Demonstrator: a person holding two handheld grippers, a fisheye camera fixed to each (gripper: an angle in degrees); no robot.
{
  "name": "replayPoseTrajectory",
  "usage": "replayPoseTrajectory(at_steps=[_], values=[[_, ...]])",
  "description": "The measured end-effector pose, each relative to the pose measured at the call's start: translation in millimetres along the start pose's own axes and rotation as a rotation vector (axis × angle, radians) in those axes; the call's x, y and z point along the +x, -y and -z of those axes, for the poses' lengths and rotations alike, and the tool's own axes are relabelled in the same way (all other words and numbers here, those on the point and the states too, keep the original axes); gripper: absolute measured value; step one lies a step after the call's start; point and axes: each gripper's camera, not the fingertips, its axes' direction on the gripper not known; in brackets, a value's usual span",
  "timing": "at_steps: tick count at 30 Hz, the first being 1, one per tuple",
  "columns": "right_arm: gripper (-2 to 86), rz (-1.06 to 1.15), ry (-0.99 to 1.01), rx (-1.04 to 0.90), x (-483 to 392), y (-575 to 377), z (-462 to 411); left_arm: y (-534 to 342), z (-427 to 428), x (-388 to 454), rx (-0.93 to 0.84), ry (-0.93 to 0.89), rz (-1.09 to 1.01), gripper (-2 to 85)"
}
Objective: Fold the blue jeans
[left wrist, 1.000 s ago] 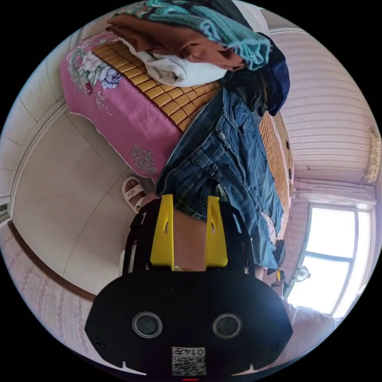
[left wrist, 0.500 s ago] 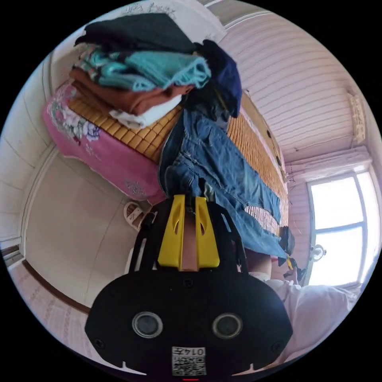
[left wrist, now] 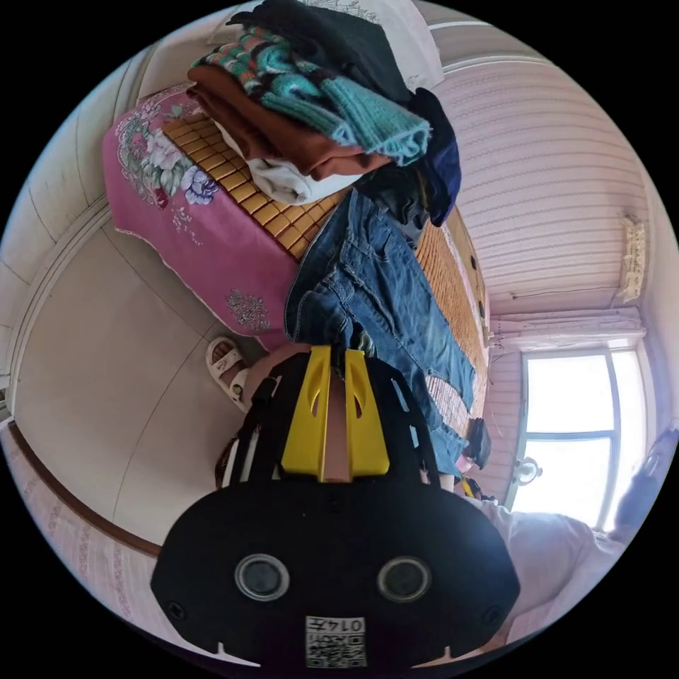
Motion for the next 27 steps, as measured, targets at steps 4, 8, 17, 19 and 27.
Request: replayPoseTrajectory(at_steps=[4,8,17,19,27], values=[[1.9,0.017,-0.014,0.022,5,0,6,-6,13,6,0.034,0.032,-0.067,3.8],[6.2,-0.127,-0.053,0.025,37,-11,-3,-10,7,-13,0.022,0.024,-0.016,4.6],[14.3,-0.461,0.227,0.121,109,-55,-22,-24,12,-28,-0.025,-0.026,0.027,12.2],[14.6,-0.503,0.276,0.093,117,-59,-33,-28,11,-30,-0.03,-0.054,0.048,13.1],[5.8,-0.571,0.438,0.175,112,-61,-51,-36,-4,-41,-0.009,-0.102,0.137,12.9]])
